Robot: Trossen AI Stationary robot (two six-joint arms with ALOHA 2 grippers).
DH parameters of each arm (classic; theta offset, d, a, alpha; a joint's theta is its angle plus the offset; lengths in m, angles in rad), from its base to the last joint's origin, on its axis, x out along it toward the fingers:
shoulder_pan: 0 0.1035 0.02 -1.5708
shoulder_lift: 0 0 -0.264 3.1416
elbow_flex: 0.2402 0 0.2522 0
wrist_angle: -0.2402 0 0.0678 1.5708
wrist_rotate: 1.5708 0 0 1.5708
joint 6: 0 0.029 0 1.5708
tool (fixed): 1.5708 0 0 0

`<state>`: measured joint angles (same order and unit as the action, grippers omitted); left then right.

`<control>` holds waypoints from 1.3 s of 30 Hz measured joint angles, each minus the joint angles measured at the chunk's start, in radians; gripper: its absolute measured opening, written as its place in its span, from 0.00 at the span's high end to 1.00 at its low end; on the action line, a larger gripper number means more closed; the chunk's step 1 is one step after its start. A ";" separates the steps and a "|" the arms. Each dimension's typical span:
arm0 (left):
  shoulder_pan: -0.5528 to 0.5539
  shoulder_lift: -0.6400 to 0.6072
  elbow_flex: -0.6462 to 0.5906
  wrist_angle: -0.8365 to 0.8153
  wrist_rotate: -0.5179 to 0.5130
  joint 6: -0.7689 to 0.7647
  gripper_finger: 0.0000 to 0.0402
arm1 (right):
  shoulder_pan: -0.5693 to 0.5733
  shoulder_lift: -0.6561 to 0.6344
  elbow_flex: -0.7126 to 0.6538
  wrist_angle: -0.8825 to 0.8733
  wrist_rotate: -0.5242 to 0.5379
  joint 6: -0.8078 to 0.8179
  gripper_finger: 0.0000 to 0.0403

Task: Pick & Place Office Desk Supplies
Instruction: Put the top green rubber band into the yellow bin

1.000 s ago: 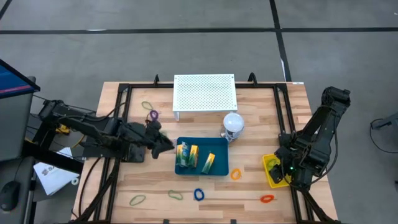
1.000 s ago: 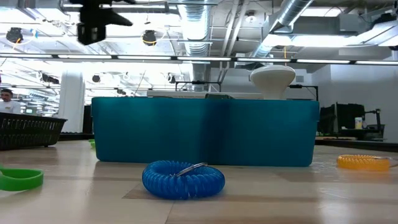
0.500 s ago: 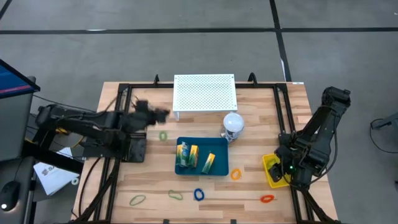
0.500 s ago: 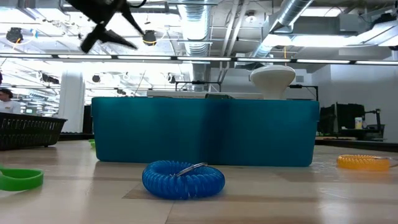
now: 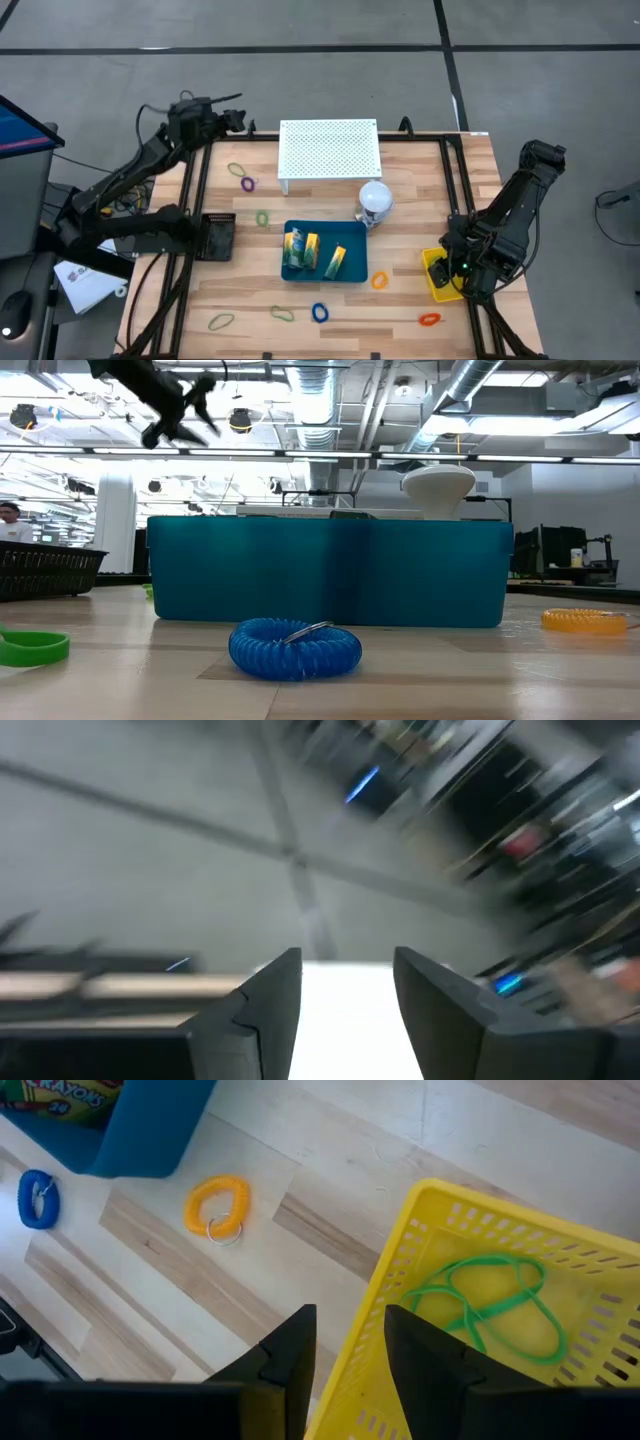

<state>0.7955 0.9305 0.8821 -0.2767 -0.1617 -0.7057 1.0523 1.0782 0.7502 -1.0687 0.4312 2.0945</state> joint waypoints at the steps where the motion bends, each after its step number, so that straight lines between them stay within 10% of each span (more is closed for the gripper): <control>1: 0.036 0.020 0.020 -0.054 0.030 0.026 0.61 | 0.000 0.000 0.000 0.000 -0.001 0.000 0.71; 15: 0.159 0.374 0.149 -0.628 0.056 0.038 0.61 | -0.001 0.000 0.000 0.001 -0.010 0.011 0.71; 39: 0.154 0.608 -0.011 -0.549 0.055 -0.608 0.57 | -0.020 0.001 0.000 -0.024 0.026 0.048 0.71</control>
<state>0.9493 1.5383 0.8707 -0.8255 -0.1068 -1.3136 1.0322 1.0790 0.7498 -1.0927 0.4573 2.1429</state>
